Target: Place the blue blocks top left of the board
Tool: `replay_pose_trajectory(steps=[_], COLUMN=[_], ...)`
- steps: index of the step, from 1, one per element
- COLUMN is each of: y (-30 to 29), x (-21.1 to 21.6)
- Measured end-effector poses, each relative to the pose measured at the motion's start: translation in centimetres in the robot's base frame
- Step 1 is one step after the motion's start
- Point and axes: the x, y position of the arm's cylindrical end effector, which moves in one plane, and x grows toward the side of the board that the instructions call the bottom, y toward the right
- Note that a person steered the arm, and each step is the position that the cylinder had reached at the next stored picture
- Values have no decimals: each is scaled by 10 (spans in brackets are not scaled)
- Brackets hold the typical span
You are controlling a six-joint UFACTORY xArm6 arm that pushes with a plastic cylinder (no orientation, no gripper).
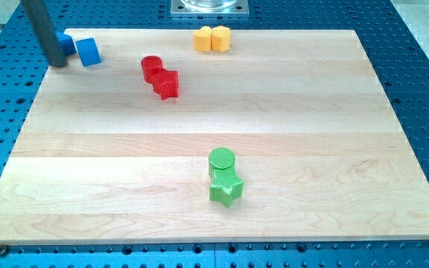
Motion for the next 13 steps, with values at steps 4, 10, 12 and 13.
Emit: replay_pose_trajectory(steps=[4, 10, 12, 13], y=[35, 61, 63, 63], x=[-40, 31, -2, -1])
